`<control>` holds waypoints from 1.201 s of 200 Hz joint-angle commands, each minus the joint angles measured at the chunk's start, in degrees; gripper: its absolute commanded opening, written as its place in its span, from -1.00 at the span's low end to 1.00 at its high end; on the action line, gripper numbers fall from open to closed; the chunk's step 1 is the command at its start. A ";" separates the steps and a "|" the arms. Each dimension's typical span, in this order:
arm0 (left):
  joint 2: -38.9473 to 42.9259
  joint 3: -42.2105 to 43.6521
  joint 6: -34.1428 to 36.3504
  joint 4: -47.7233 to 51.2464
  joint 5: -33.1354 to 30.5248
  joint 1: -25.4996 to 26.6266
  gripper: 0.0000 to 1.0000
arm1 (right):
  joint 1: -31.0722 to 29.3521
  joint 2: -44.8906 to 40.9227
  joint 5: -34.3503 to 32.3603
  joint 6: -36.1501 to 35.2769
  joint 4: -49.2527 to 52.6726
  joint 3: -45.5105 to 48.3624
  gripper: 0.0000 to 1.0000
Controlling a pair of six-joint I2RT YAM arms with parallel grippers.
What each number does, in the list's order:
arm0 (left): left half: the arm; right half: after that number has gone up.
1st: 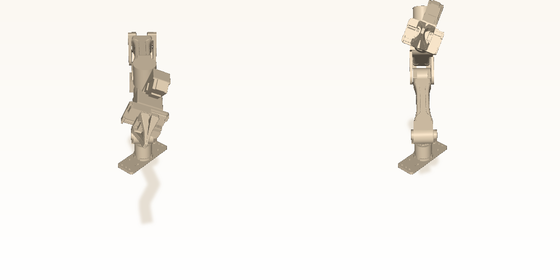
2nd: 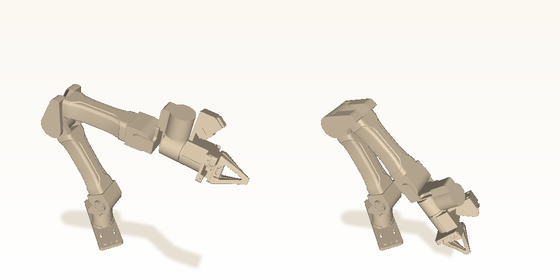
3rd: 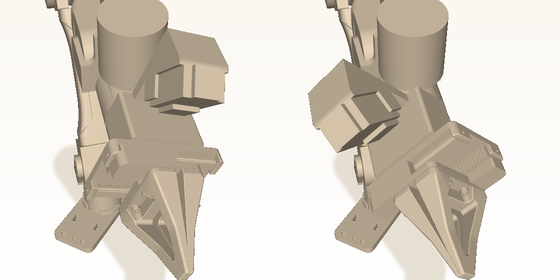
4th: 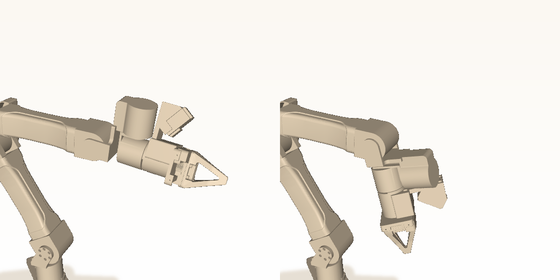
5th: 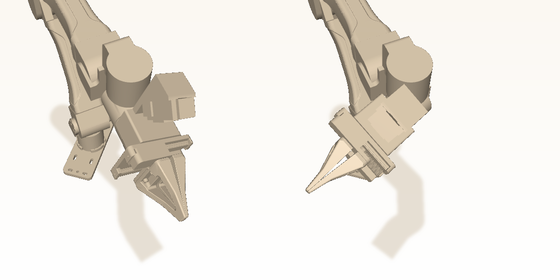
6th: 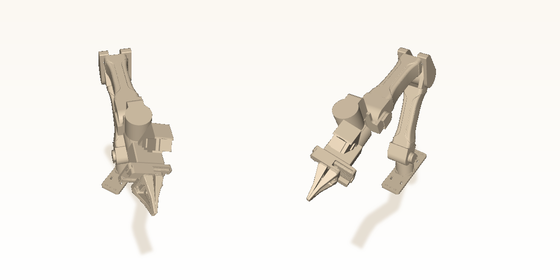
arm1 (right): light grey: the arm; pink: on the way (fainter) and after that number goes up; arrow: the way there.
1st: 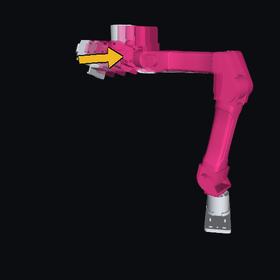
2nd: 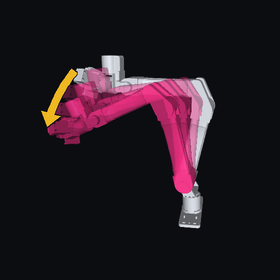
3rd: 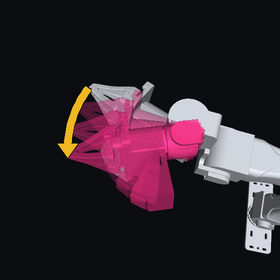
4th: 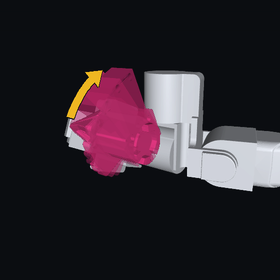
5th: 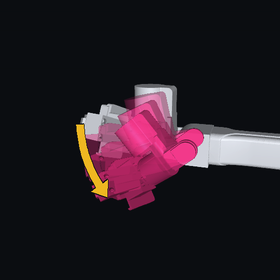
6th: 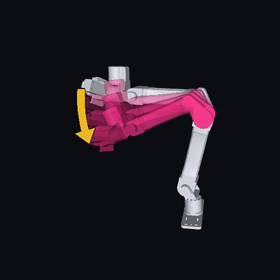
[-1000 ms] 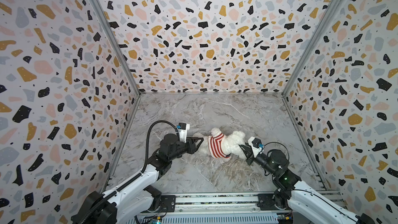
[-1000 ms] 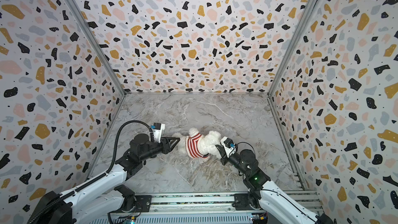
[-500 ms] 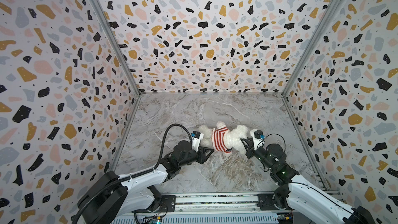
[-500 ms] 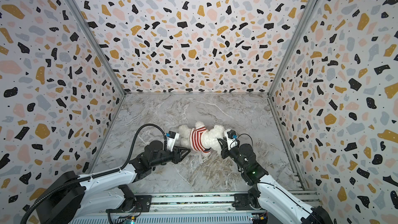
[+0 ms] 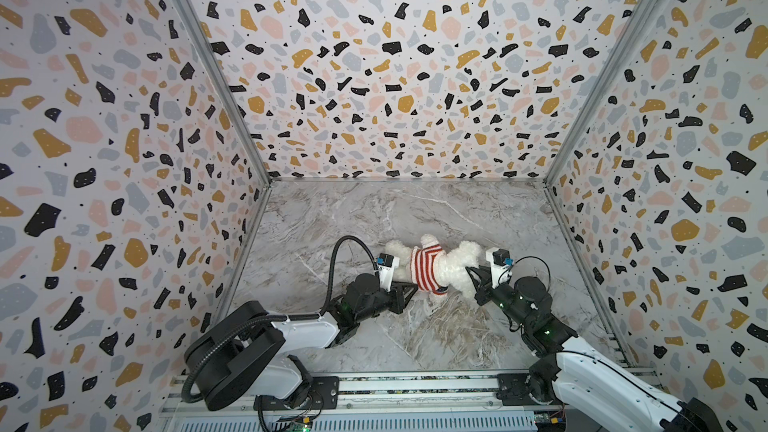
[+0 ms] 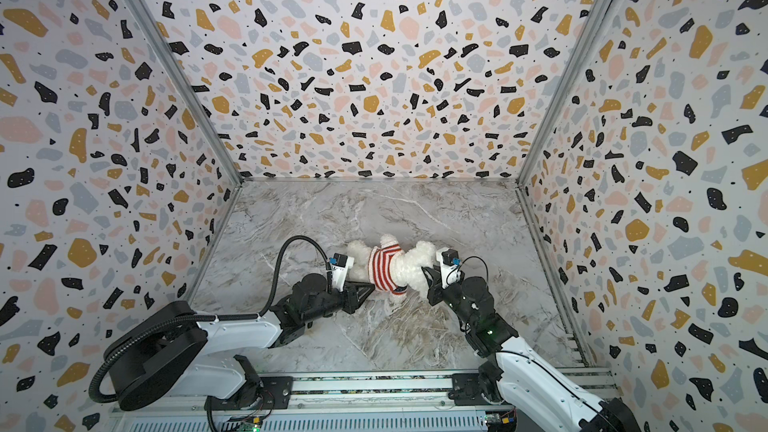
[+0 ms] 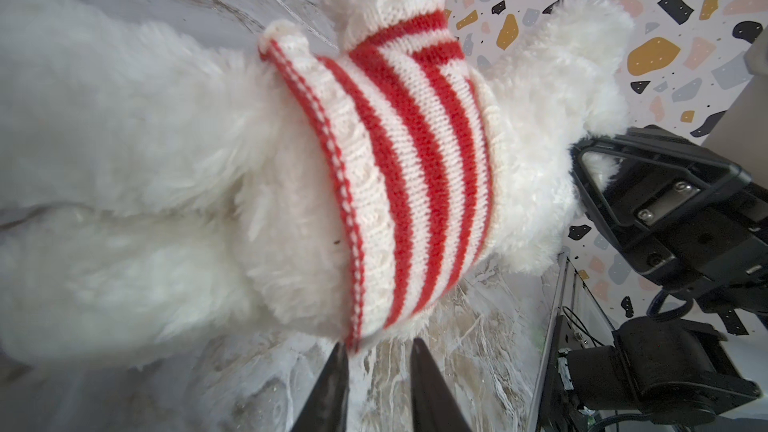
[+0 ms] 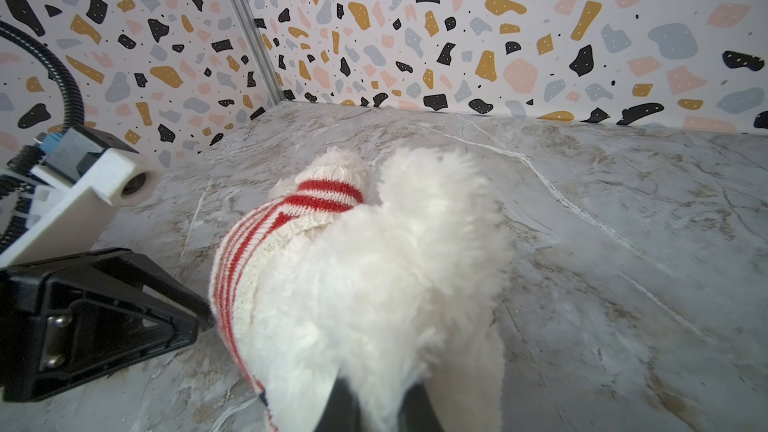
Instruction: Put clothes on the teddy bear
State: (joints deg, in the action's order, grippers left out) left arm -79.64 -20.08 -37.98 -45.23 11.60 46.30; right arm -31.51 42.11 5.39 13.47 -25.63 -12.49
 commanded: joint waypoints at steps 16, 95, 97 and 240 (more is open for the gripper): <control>-2.82 -1.81 0.66 -6.48 -0.86 0.32 -0.45 | 0.29 -0.56 0.61 0.68 -1.43 -2.12 -1.00; -4.64 -2.42 1.30 -7.46 -1.22 0.45 -0.64 | 0.57 -0.18 1.17 0.67 -1.92 -2.02 -1.00; -4.71 -2.42 1.32 -7.45 -1.29 0.43 -0.65 | 0.61 -0.23 1.17 0.65 -1.96 -1.99 -1.00; -1.95 -0.26 3.46 -0.24 -4.82 -5.33 -1.00 | 1.23 -4.04 1.14 0.21 0.48 -1.41 -1.00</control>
State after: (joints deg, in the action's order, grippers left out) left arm -82.43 -21.34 -36.07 -46.87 8.62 44.86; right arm -30.59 39.86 6.17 13.80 -24.32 -12.49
